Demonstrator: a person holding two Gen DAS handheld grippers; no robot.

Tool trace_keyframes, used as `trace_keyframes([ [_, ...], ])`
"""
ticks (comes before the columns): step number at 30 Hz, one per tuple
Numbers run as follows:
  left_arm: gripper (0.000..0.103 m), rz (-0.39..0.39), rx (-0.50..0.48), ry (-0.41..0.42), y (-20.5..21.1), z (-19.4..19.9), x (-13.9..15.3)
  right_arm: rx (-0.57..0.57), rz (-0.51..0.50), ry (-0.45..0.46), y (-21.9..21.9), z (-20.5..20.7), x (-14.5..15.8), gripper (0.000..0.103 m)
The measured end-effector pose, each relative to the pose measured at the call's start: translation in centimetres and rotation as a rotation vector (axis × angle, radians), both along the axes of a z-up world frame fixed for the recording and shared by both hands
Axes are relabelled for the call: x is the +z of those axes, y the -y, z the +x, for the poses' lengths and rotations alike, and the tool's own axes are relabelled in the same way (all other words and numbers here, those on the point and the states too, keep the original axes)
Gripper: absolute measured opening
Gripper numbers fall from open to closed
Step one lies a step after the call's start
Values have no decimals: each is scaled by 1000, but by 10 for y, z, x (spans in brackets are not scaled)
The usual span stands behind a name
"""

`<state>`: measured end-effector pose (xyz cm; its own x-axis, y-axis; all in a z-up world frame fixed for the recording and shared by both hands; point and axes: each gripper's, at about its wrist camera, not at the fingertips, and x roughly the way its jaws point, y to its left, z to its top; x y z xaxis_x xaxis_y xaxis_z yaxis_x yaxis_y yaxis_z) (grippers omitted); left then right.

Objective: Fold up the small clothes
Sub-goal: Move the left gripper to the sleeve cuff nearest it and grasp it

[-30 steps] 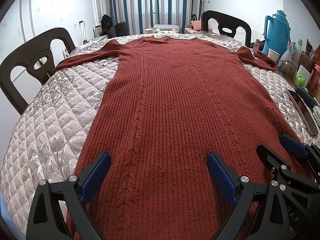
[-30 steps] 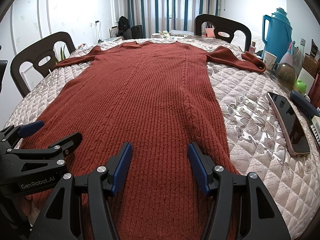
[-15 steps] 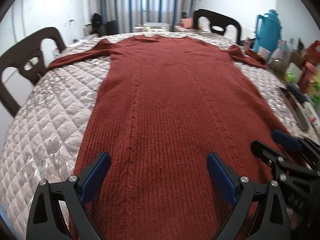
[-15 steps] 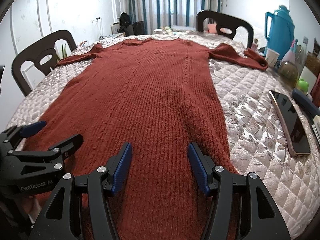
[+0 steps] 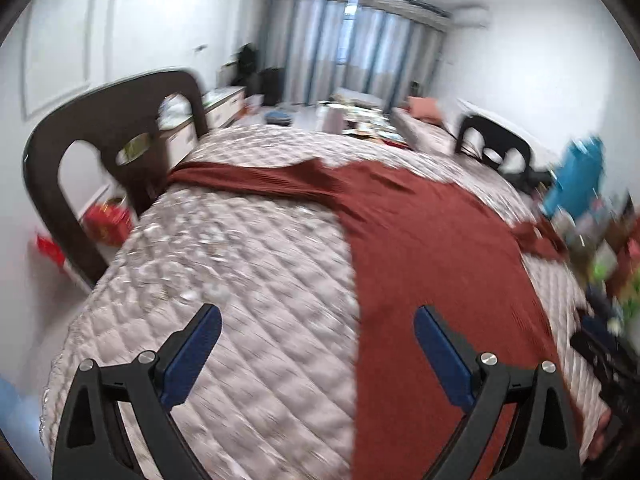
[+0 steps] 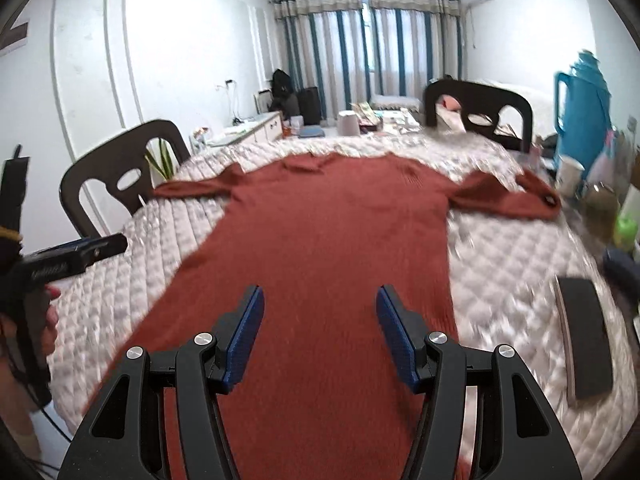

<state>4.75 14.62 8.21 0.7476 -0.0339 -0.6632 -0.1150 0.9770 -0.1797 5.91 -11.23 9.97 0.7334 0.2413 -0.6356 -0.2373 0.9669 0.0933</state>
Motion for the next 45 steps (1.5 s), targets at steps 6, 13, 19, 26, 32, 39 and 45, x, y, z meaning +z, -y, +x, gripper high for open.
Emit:
trace_keyframes([
  [6,98,-59,141,17,-57,47,8,40,-4,30,-25,41,16,59],
  [13,97,-108,237,-4,-104,102,2,103,4,52,-59,88,18,59],
  [19,88,-290,323,-82,-150,155,-26,154,26,-8,-84,126,0,59],
  [26,85,-351,398,-158,-166,193,-59,193,31,-68,-105,151,-22,59],
  [32,85,-368,430,-163,-167,208,-79,188,38,-104,-104,162,-33,59],
  [39,70,-445,387,-111,-172,232,-81,176,45,-140,-100,167,-42,59],
  [45,46,-508,429,-92,-180,238,-87,176,45,-147,-100,165,-43,59],
])
